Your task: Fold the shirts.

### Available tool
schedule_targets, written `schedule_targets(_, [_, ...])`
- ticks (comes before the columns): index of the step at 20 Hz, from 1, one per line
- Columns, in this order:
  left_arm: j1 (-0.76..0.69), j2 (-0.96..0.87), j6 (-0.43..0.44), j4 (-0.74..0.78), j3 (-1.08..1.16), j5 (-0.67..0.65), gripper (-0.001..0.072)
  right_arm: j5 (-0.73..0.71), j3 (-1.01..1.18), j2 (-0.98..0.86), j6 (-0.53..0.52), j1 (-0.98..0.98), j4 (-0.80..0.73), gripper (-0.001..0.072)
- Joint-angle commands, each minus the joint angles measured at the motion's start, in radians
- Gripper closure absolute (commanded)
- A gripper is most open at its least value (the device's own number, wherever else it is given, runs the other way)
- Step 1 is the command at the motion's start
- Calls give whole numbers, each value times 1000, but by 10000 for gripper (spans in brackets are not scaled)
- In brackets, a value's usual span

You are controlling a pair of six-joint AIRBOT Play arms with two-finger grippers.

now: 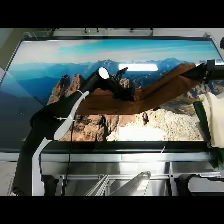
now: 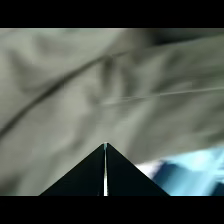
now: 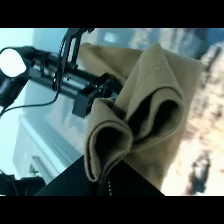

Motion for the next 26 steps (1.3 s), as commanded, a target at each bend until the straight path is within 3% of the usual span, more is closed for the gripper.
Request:
schedule_targets(1, [136, 143, 90, -188, -1, -112, 682, -45, 1, 12, -5, 135, 92, 695])
schedule_targets(6, [495, 462, 90, -162, -3, -376, 682, -406, 2, -61, -6, 544, 60, 695])
schedule_targets(10, [695, 616, 94, -163, -14, -436, 682, -705, 20, -243, -14, 808, 62, 693])
schedule_targets(11, [732, 656, 108, -163, -47, -420, 681, -757, 37, -304, -14, 852, 75, 613])
schedule_targets(12, [758, 693, 126, -163, -89, -410, 682, -781, 56, -356, -15, 883, 119, 378])
schedule_targets(13, [780, 727, 138, -163, -132, -412, 682, -772, 80, -397, -49, 903, 187, 270])
schedule_targets(15, [821, 793, 176, -164, -229, -411, 681, -693, 108, -415, -193, 908, 347, 277])
schedule_targets(17, [856, 857, 214, -164, -323, -392, 681, -550, 114, -371, -222, 856, 358, 281])
schedule_targets(18, [871, 883, 232, -164, -369, -375, 682, -471, 113, -341, -207, 809, 325, 286])
schedule_targets(19, [884, 907, 248, -164, -418, -358, 681, -401, 113, -311, -177, 748, 280, 382])
schedule_targets(24, [903, 993, 313, -172, -635, -338, 681, -252, 86, -193, 95, 430, -63, 378])
schedule_targets(26, [903, 1018, 317, -172, -695, -335, 681, -256, 11, -173, 142, 348, -155, 148])
